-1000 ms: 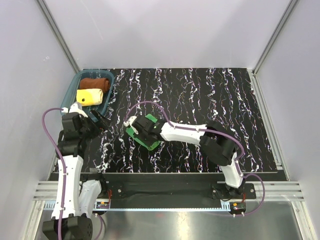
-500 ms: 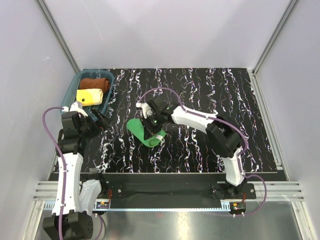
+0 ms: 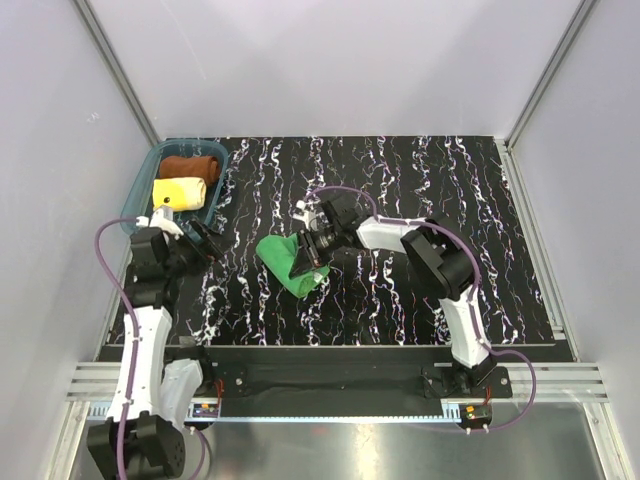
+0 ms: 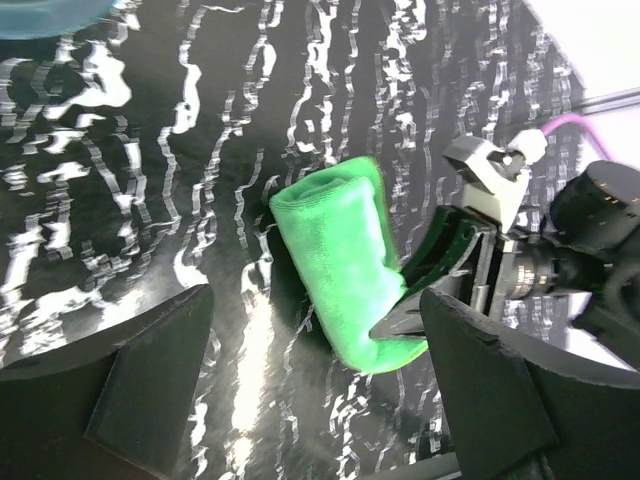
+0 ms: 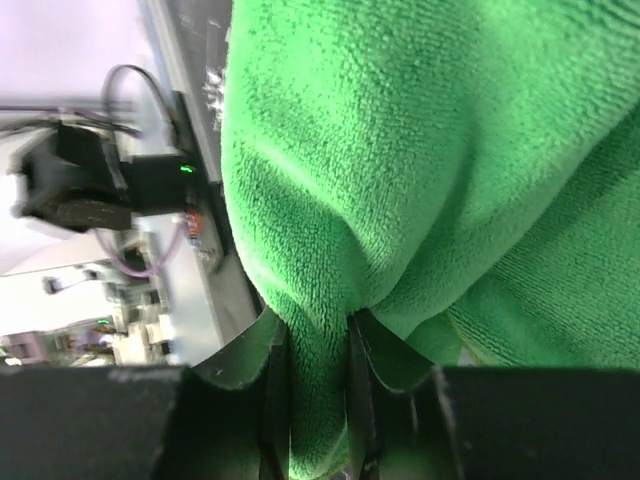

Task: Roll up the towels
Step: Roll the towel

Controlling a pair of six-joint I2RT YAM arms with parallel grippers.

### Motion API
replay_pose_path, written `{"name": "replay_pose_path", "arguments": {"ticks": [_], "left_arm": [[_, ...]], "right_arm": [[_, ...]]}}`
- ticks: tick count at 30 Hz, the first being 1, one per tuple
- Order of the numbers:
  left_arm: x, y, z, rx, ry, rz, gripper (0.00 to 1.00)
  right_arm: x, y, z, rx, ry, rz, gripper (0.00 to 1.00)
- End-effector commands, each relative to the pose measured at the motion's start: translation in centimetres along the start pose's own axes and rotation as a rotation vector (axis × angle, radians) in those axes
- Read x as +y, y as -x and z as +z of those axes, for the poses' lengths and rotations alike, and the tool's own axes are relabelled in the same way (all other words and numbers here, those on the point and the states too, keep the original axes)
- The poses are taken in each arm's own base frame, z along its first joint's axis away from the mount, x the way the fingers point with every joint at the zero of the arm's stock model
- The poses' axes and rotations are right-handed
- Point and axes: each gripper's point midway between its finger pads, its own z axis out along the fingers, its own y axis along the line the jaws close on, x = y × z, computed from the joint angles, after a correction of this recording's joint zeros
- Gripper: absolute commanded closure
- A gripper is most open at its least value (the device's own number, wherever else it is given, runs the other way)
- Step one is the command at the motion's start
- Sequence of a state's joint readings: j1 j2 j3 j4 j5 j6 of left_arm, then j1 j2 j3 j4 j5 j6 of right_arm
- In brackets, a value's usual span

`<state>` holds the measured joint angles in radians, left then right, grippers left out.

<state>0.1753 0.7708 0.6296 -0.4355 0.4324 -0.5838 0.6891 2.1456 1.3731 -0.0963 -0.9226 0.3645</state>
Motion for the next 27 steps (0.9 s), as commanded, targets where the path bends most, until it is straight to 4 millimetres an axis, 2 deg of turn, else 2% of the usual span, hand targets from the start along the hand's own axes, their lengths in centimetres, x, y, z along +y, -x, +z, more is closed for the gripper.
{"name": "replay_pose_path", "arguments": {"ticks": [1, 3, 5, 6, 7, 9, 12, 16, 18, 19, 24, 27], "left_arm": [[-2.4, 0.1, 1.6, -0.015, -0.142, -0.011, 0.11], [-2.9, -0.8, 2.8, 0.014, -0.143, -0.007, 0.12], [-3.4, -1.2, 4.2, 0.030, -0.145, 0.010, 0.12], [-4.3, -2.1, 4.7, 0.056, -0.161, 0.030, 0.12], [-5.1, -1.8, 5.2, 0.051, -0.181, 0.045, 0.12], [-5.7, -2.8, 6.4, 0.087, -0.184, 0.047, 0.12], [-6.3, -3.3, 8.1, 0.084, -0.195, 0.076, 0.12], [-5.0, -4.9, 11.6, 0.141, -0.158, 0.083, 0.14], [-5.3, -5.4, 12.5, 0.157, -0.176, 0.094, 0.15], [-4.9, -6.0, 13.3, 0.182, -0.161, 0.095, 0.17], [-4.9, -6.9, 14.9, 0.224, -0.118, 0.119, 0.18], [-4.9, -7.2, 15.7, 0.243, -0.107, 0.128, 0.18]], "right_arm": [[2.1, 2.0, -0.5, -0.071, 0.175, -0.019, 0.78], [1.2, 1.7, -0.8, -0.076, 0.206, 0.061, 0.78], [0.7, 2.1, -1.1, -0.098, 0.242, 0.057, 0.78], [0.6, 1.9, -1.1, -0.095, 0.252, 0.095, 0.78], [0.5, 2.1, -1.2, -0.109, 0.266, 0.081, 0.78], [0.2, 1.9, -1.3, -0.106, 0.279, 0.113, 0.77], [0.1, 1.9, -1.2, -0.114, 0.287, 0.117, 0.76], [-0.3, 2.0, -1.5, -0.129, 0.289, 0.122, 0.76], [-0.4, 1.9, -1.6, -0.131, 0.296, 0.138, 0.75], [-0.4, 2.1, -1.8, -0.138, 0.303, 0.128, 0.75], [-0.8, 1.9, -2.3, -0.149, 0.303, 0.156, 0.72], [-1.2, 1.8, -2.6, -0.157, 0.285, 0.159, 0.61]]}}
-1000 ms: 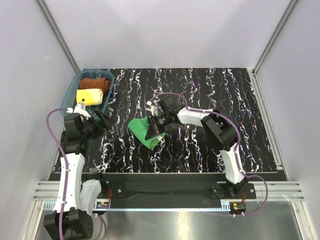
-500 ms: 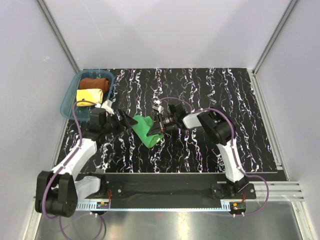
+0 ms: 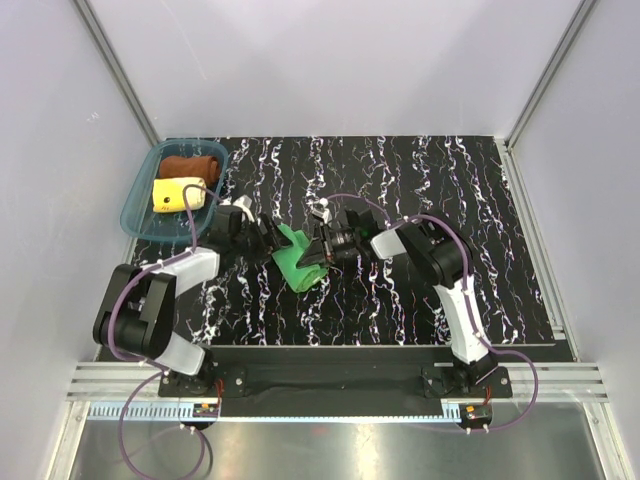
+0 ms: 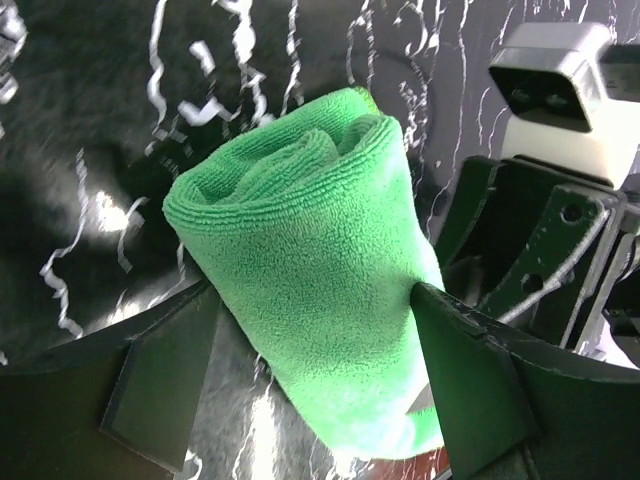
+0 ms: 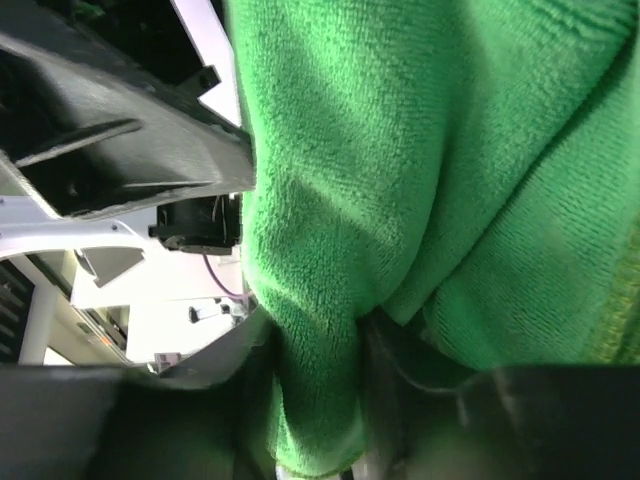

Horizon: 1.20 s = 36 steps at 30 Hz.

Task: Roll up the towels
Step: Roll the towel

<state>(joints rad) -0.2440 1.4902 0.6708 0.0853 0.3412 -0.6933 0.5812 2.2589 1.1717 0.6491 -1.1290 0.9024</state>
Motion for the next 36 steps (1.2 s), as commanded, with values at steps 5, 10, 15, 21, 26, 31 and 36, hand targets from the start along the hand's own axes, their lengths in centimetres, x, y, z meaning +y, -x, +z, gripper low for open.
{"name": "replay_pose_path", "arguments": {"ticks": [5, 10, 15, 21, 26, 31, 36], "left_arm": [[-2.2, 2.8, 1.9, -0.053, -0.019, 0.092, 0.18], [-2.3, 3.0, 2.7, -0.036, 0.001, 0.111, 0.18], [-2.1, 2.7, 3.6, -0.011, 0.042, 0.127, 0.18], [-3.6, 2.8, 4.9, 0.015, 0.106, 0.181, 0.17], [-5.0, 2.3, 6.0, 0.023, 0.155, 0.224, 0.16], [-6.1, 1.8, 6.9, 0.047, 0.186, 0.258, 0.16], [-6.9, 1.7, 7.1, 0.056, 0.168, 0.246, 0.15]], "right_arm": [[0.0, 0.5, -2.0, -0.043, -0.136, -0.097, 0.32], [-1.2, 0.6, -5.7, -0.074, -0.453, -0.089, 0.30], [-0.5, 1.4, -10.1, -0.131, -0.661, -0.121, 0.30], [4.1, 2.5, -11.9, -0.242, -0.694, -0.251, 0.40], [6.6, 1.8, -9.3, -0.221, -0.574, -0.302, 0.63], [6.4, 1.8, -5.8, -0.187, -0.463, -0.303, 0.65], [3.7, 2.7, -4.5, -0.193, -0.443, -0.294, 0.66]]}}
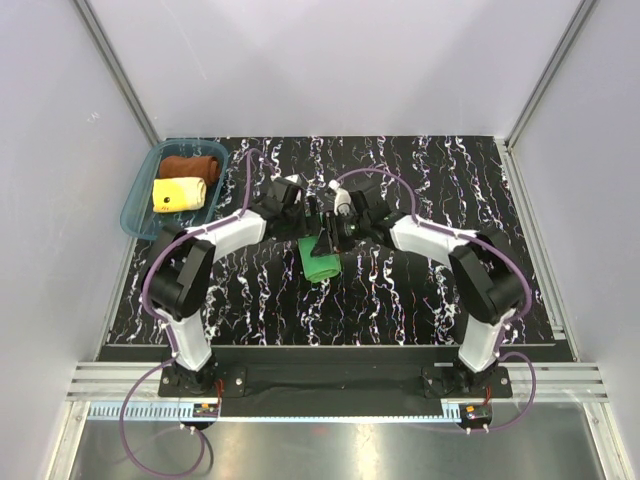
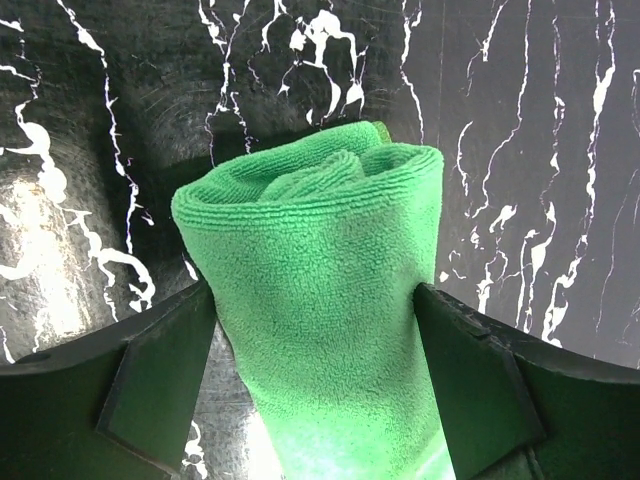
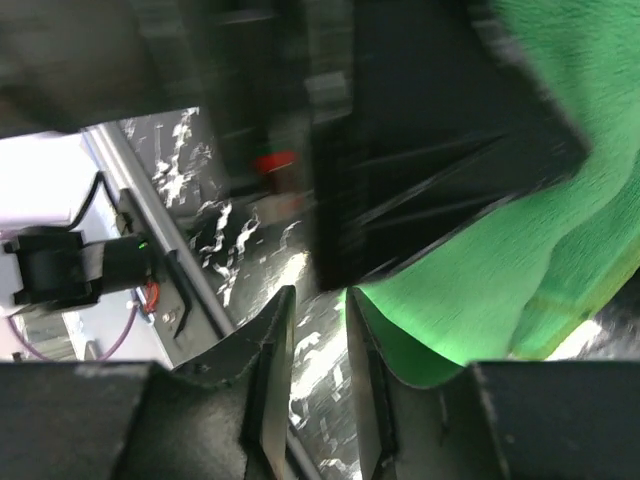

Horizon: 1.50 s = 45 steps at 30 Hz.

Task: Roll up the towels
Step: Roll the towel

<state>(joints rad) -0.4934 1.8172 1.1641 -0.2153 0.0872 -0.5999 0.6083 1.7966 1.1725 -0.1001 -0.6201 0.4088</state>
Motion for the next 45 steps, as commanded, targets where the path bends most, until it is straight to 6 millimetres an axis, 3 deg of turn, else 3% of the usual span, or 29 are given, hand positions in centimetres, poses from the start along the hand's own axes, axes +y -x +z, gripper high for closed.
{"name": "replay_pose_path", "arguments": {"ticks": [1, 7, 12, 14, 15, 17, 18, 19, 21, 26, 28, 34, 35, 39, 45], "left_arm": [[-0.7, 1.5, 0.0, -0.027, 0.004, 0.005, 0.15], [-1.1, 2.1, -1.1, -0.030, 0.010, 0.024, 0.15], [-1.3, 4.5, -4.3, -0.127, 0.020, 0.042, 0.11], [-1.8, 5.1, -5.1, -0.161, -0.019, 0.024, 0.11], [-1.4, 4.5, -5.3, -0.161, -0.029, 0.015, 0.11], [-3.5, 5.9, -7.3, -0.237, -0.153, 0.004, 0.10], [-2.9, 4.5, -7.0, -0.224, -0.177, -0.006, 0.08], [-4.0, 5.0, -8.5, -0.247, -0.256, -0.025, 0.08], [-5.2, 5.8, -9.5, -0.312, -0.366, -0.015, 0.06], [-3.4, 4.1, -9.0, -0.298, -0.326, -0.025, 0.06], [-2.1, 1.8, -8.1, -0.267, -0.316, -0.039, 0.06], [-1.0, -0.3, -6.9, -0.266, -0.339, -0.074, 0.06], [-0.7, -0.6, -6.7, -0.262, -0.334, -0.077, 0.06], [-0.4, -0.8, -6.7, -0.273, -0.332, -0.090, 0.07], [-0.6, 0.6, -9.8, -0.350, -0.317, -0.067, 0.06]], "right_arm": [[-0.9, 0.5, 1.7, -0.029, 0.043, -0.005, 0.67], [-5.7, -0.4, 1.9, -0.047, -0.002, 0.100, 0.69], [-7.7, -0.9, 1.9, -0.035, -0.008, 0.144, 0.70], [-7.7, -0.9, 1.9, -0.034, -0.001, 0.141, 0.70], [-7.6, -0.9, 1.9, -0.033, 0.004, 0.142, 0.70], [-7.5, -0.8, 1.9, -0.035, 0.018, 0.143, 0.70], [-7.3, -0.7, 1.9, -0.033, 0.027, 0.144, 0.70], [-7.1, -0.6, 1.9, -0.032, 0.033, 0.145, 0.70], [-7.1, -0.6, 2.0, -0.026, 0.037, 0.151, 0.70], [-6.9, 0.6, 1.8, -0.030, 0.021, 0.150, 0.70], [-6.9, 2.2, 1.5, -0.055, 0.006, 0.140, 0.70], [-6.1, 5.3, 1.2, -0.080, 0.022, 0.121, 0.70], [-6.2, 5.0, 1.1, -0.062, 0.015, 0.139, 0.70], [-4.1, 5.9, 0.6, -0.065, 0.094, 0.120, 0.70], [-0.9, 7.2, -0.3, -0.064, 0.217, 0.079, 0.70]]}}
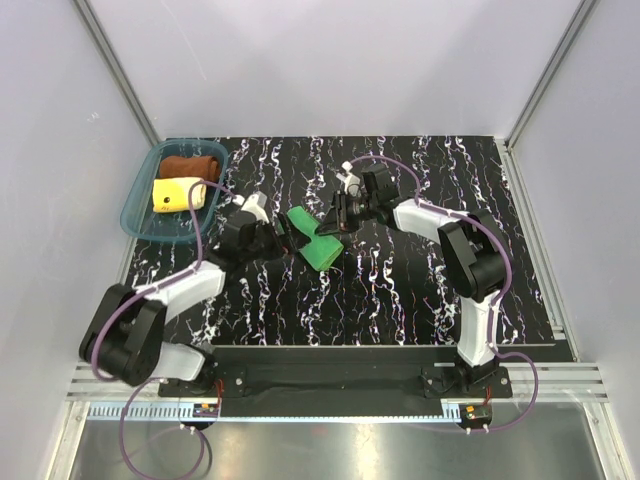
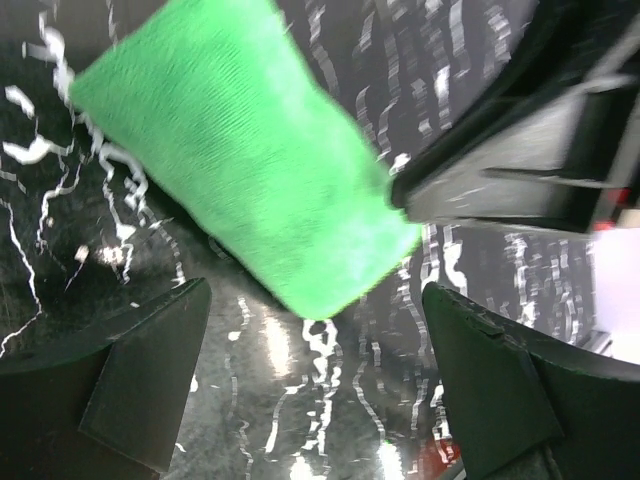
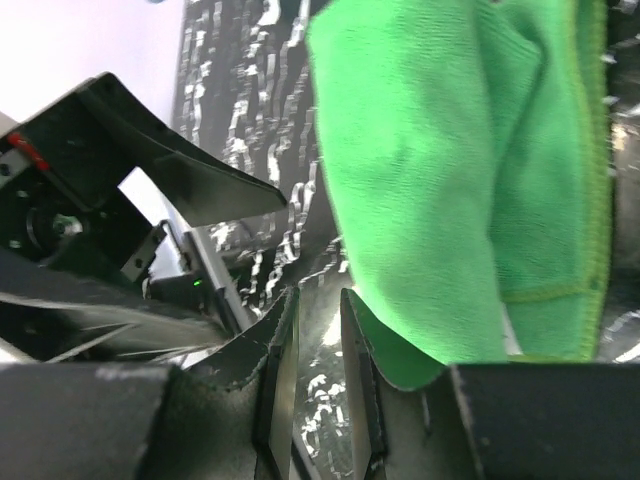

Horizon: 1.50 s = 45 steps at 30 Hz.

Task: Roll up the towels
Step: Roll the towel, then place the rolled towel into the container

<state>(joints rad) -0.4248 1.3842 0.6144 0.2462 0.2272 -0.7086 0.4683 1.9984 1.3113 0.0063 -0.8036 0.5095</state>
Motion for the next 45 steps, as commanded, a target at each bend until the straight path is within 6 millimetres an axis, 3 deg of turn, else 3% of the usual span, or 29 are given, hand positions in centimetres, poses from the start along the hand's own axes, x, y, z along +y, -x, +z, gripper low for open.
{"name": "replay_pose_path", "arguments": {"ticks": [1, 4, 6, 7, 13, 19, 24, 27, 30, 31, 36, 41, 45], "left_arm": [[-1.9, 3.4, -1.5, -0.126, -0.032, 0.048, 0.06], [-1.6, 3.3, -2.2, -0.130, -0.022, 0.046, 0.06], [-1.6, 3.2, -2.8, -0.141, -0.026, 0.042, 0.07], [-1.6, 3.3, -3.1, -0.151, -0.026, 0.041, 0.06], [-1.1, 3.9, -5.0, -0.184, 0.001, 0.053, 0.07], [-0.5, 3.9, -5.3, -0.183, 0.010, 0.037, 0.07], [0.0, 3.3, -4.5, -0.165, 0.006, 0.017, 0.07], [0.4, 2.3, -3.3, -0.142, -0.020, 0.011, 0.05], [0.7, 0.9, -1.4, -0.085, -0.067, -0.009, 0.05], [-0.2, 1.2, -1.0, -0.103, -0.121, -0.024, 0.05], [-0.2, 0.2, 1.0, -0.077, -0.189, -0.094, 0.05], [-1.1, 1.3, 1.5, -0.120, -0.235, -0.096, 0.05], [-0.9, 2.1, 2.2, -0.144, -0.220, -0.094, 0.05]], "right_arm": [[3.9, 1.9, -0.6, -0.008, 0.117, -0.066, 0.70], [5.1, 2.0, 0.1, 0.013, 0.139, -0.085, 0.70], [4.7, 1.3, 1.0, 0.054, 0.124, -0.061, 0.70], [5.6, 1.6, 1.6, 0.062, 0.135, -0.093, 0.70], [4.4, 1.4, 4.2, 0.126, 0.128, -0.043, 0.70], [2.6, 0.9, 5.5, 0.158, 0.111, -0.016, 0.70], [-1.2, 0.8, 6.2, 0.152, 0.008, 0.036, 0.73], [-1.9, 1.8, 5.6, 0.128, 0.024, 0.063, 0.74], [-1.5, 3.1, 4.9, 0.100, 0.062, 0.065, 0.74], [-1.8, 3.6, 4.5, 0.091, 0.063, 0.068, 0.74], [-2.9, 4.7, 3.5, 0.076, 0.074, 0.094, 0.74], [-3.8, 4.2, 3.6, 0.084, 0.081, 0.117, 0.74], [-3.1, 4.2, 3.3, 0.072, 0.110, 0.109, 0.74]]}}
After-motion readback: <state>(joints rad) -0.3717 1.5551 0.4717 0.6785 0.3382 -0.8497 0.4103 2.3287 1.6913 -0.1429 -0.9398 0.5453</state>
